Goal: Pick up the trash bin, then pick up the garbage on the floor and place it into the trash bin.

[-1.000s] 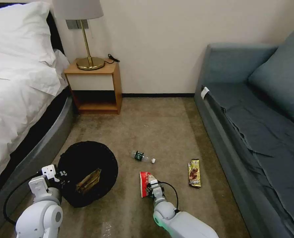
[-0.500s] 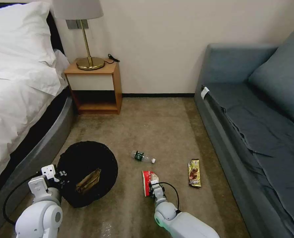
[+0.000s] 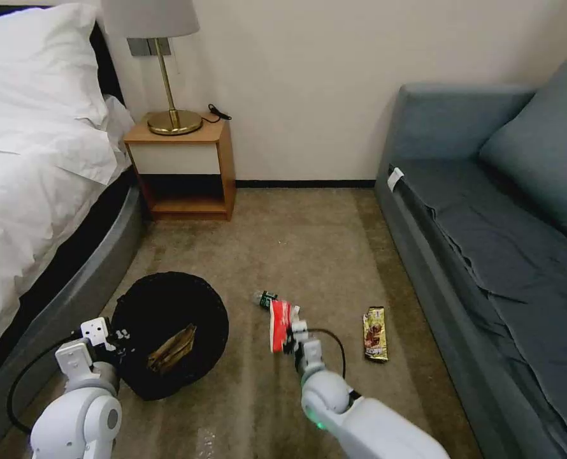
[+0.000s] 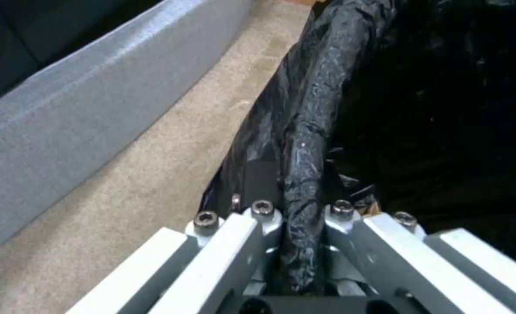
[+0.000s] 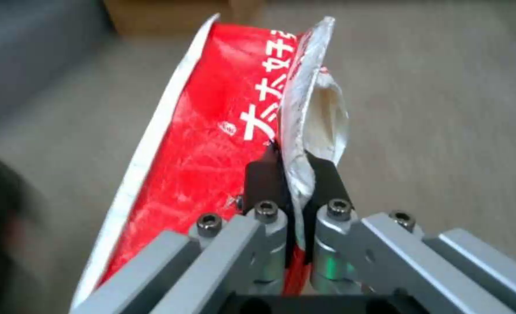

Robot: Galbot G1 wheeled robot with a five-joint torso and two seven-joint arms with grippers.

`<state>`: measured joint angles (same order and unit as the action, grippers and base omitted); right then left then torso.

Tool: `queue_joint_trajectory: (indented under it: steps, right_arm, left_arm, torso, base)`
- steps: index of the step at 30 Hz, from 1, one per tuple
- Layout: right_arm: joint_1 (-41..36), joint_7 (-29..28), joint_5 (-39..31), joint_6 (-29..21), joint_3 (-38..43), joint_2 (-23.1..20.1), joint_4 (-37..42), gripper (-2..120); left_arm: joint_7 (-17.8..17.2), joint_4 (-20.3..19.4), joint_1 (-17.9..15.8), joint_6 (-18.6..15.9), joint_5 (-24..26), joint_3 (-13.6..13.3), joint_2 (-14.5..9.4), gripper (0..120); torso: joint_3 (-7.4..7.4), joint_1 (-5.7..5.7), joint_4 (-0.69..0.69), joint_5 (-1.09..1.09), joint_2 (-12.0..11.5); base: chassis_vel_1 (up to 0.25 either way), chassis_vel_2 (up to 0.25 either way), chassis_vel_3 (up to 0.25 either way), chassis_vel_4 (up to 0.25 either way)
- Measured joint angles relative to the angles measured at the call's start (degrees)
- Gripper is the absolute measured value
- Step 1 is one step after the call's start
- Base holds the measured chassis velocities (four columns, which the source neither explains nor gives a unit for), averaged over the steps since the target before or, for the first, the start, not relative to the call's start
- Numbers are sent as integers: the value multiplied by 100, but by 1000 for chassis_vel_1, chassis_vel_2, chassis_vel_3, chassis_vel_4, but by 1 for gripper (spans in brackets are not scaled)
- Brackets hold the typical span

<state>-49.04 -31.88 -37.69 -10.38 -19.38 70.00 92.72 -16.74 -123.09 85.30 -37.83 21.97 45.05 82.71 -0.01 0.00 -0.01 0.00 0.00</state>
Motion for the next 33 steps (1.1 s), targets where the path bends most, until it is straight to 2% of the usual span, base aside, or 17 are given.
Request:
queue_joint_trajectory:
  steps: [4, 9, 14, 19, 33]
  right_arm:
    - [542, -321, -877, -222, -53, 56, 1279, 0]
    - [895, -521, -1493, -234, -533, 201, 1852, 0]
    - [972, -605, -1585, -214, -1058, 289, 1821, 0]
    - [916, -687, -1435, -179, -1808, 410, 1429, 0]
    - [990, -777, -1030, -86, -2444, 583, 704, 0]
  left_arm:
    - [-1, 48, -13, 3, -2, -24, 8, 2]
    - [0, 95, -58, 4, -2, -59, 32, 2]
    - [0, 127, -88, 5, -1, -76, 51, 2]
    - [-2, 174, -137, 5, 5, -82, 74, 2]
    - [-2, 139, -150, 5, 1, -136, 130, 2]
  torso:
    - [0, 0, 1, -1, 0]
    - [0, 0, 1, -1, 0]
    - [0, 0, 1, -1, 0]
    - [0, 0, 1, -1, 0]
    - [0, 0, 1, -1, 0]
  base:
    - [0, 0, 0, 0]
    - [0, 0, 0, 0]
    - [0, 0, 0, 0]
    - [0, 0, 0, 0]
    - [0, 0, 0, 0]
